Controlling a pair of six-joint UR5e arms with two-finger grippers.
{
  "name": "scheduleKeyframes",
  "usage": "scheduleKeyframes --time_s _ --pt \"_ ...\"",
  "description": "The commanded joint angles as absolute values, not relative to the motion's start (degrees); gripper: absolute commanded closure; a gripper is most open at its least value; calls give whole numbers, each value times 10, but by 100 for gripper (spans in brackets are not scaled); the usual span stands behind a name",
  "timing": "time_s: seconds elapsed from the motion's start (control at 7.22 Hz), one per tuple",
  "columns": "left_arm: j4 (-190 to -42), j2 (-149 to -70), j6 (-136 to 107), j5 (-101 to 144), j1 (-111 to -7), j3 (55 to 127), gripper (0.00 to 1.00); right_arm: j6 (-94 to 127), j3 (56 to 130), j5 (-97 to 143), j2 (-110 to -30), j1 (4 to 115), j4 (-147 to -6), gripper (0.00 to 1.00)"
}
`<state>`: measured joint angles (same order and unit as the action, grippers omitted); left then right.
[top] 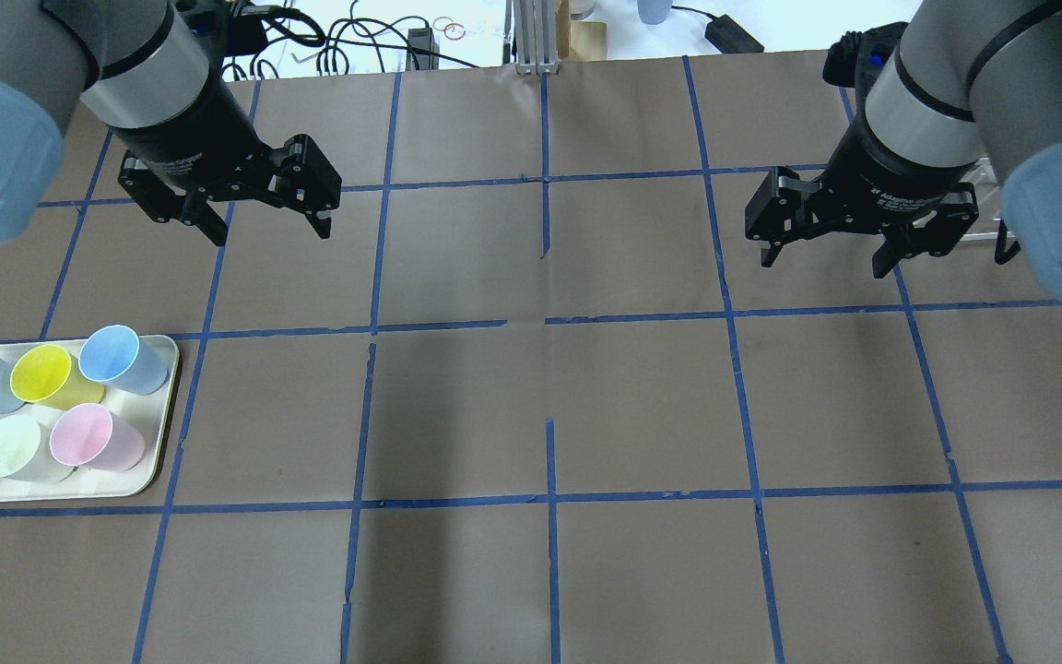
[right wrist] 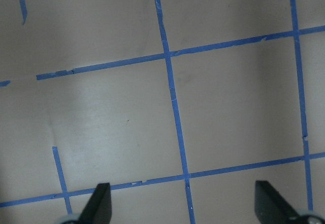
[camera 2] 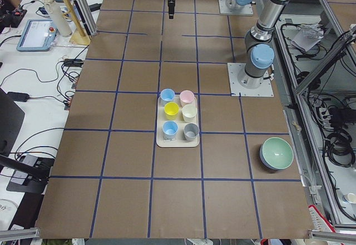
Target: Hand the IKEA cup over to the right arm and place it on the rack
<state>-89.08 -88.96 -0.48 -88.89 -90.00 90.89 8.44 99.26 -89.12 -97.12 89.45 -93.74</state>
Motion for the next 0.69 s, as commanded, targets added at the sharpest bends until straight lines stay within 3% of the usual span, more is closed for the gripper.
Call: scheduleKeyframes --time_s 0.0,0.55 --pt "-888 -893 113 -889 -824 931 0 85 994 -891 -972 895 -935 0" --pt "-833 -910 416 -889 -662 989 0 85 994 -891 -971 896 -937 0"
